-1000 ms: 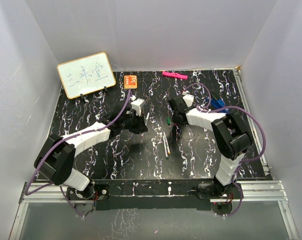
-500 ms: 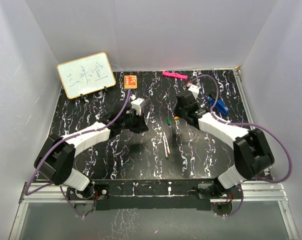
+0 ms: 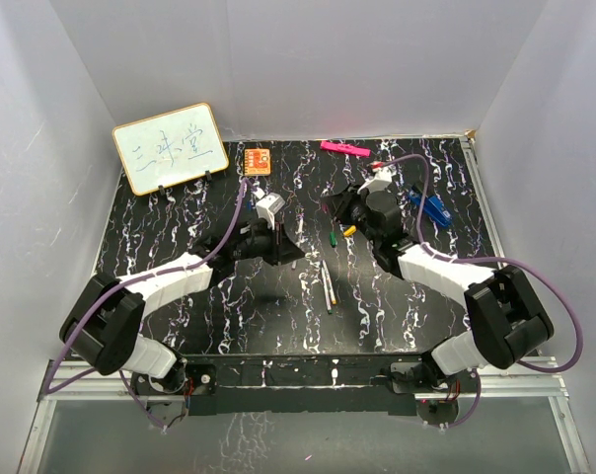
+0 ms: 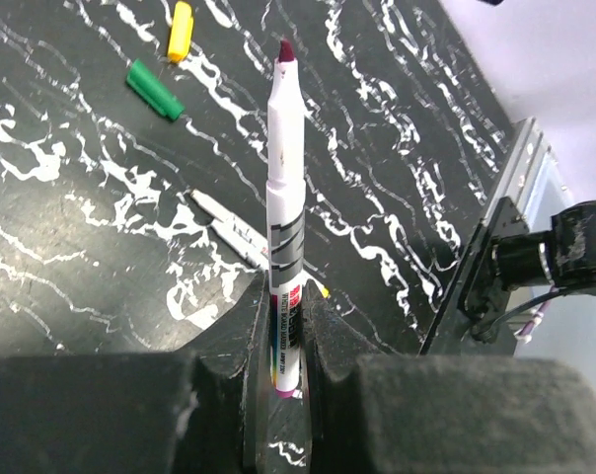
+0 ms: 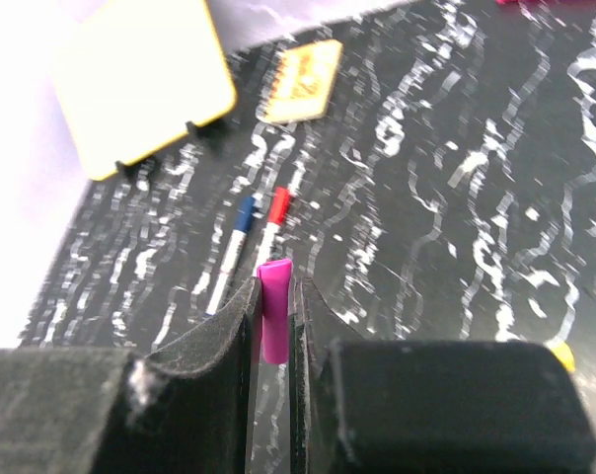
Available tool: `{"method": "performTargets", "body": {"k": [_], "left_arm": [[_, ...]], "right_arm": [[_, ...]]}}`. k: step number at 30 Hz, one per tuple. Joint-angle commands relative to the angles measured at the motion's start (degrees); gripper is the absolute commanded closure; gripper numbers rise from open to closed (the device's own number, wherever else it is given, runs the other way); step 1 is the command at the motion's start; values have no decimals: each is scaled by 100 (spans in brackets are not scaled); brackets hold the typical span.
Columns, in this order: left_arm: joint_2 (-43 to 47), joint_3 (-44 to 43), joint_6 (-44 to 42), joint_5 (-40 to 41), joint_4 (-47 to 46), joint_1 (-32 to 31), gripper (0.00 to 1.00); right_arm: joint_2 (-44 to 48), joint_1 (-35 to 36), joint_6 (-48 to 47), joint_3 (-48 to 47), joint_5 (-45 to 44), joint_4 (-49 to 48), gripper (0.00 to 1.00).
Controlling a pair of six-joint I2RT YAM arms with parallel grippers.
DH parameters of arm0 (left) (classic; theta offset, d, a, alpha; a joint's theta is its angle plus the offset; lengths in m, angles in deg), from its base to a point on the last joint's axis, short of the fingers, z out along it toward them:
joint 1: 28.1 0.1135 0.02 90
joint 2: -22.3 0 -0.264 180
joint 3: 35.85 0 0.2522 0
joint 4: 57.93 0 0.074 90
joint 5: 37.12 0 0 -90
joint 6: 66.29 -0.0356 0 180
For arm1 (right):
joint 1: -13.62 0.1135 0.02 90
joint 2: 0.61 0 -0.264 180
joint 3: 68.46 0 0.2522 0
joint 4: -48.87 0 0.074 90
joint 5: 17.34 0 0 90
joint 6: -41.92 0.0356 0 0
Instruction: Insert the pens into the pen caps
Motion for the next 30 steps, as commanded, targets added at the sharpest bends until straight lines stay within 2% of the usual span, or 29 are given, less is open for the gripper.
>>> {"method": "performTargets", "body": {"k": [1, 8, 20, 30], "left_arm": [[215, -70, 129, -296, -647, -50, 100], [-20, -295, 159, -261, -583, -90, 100], [-216, -328, 607, -413, -1284, -168, 100], [-251, -389, 589, -431, -1330, -235, 100]], "right_arm": [[201, 7, -102, 51, 732, -1812, 100], [423, 47, -13, 403, 1261, -2644, 100], [227, 137, 478, 880, 1423, -3958, 100], [160, 218, 516, 918, 1285, -4042, 100]]}}
